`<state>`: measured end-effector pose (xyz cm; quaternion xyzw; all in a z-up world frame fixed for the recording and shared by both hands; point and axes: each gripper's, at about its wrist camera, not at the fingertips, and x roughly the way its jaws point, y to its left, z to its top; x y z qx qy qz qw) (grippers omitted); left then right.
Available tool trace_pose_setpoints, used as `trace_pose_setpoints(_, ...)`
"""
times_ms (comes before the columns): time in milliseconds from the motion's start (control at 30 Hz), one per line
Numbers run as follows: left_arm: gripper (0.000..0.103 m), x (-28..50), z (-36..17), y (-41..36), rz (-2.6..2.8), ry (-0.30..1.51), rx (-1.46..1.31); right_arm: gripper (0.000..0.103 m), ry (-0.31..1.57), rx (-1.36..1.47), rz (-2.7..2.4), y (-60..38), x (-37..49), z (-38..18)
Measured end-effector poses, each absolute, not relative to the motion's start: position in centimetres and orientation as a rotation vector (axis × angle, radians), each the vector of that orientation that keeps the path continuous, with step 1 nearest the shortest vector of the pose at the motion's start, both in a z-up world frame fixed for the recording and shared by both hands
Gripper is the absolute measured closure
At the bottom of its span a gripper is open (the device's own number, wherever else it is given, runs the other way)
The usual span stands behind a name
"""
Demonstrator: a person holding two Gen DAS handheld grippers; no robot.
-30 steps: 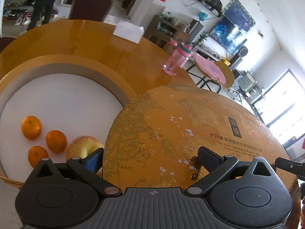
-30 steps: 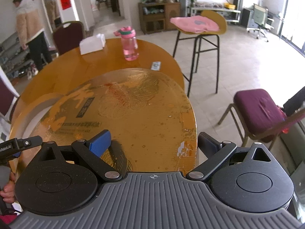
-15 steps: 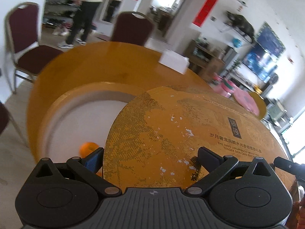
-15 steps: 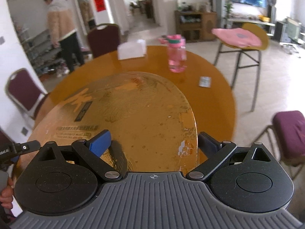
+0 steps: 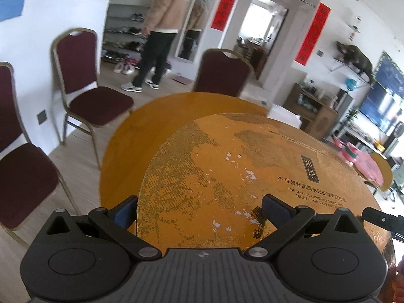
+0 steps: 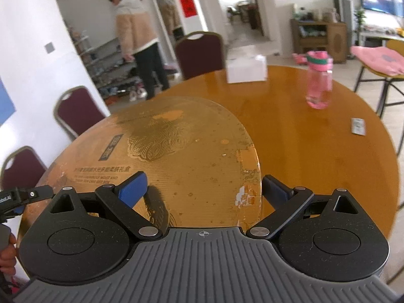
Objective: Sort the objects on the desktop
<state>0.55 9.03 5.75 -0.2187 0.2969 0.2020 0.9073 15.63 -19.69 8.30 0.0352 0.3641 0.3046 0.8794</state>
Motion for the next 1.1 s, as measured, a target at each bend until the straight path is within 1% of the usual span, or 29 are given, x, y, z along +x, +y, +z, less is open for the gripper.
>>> trace_pose_setpoints(367,0.002,1.5,3.3,10.8,0.459,0.639,-0.497,0.006,0.79,0.027,0.687,-15.1,17.8,6.2)
trace_pose_setpoints(667,0.002,3.0,2.0,10.5,0.449,0.644,-0.451,0.006,0.811,0.069,0.663,-15.5,19.1,4.0)
trace_pose_setpoints(1100,0.002,3.3,-0.4,11.3,0.457,0.686,-0.465,0.006,0.857,0.072,0.652,-15.3,20.1,1.0)
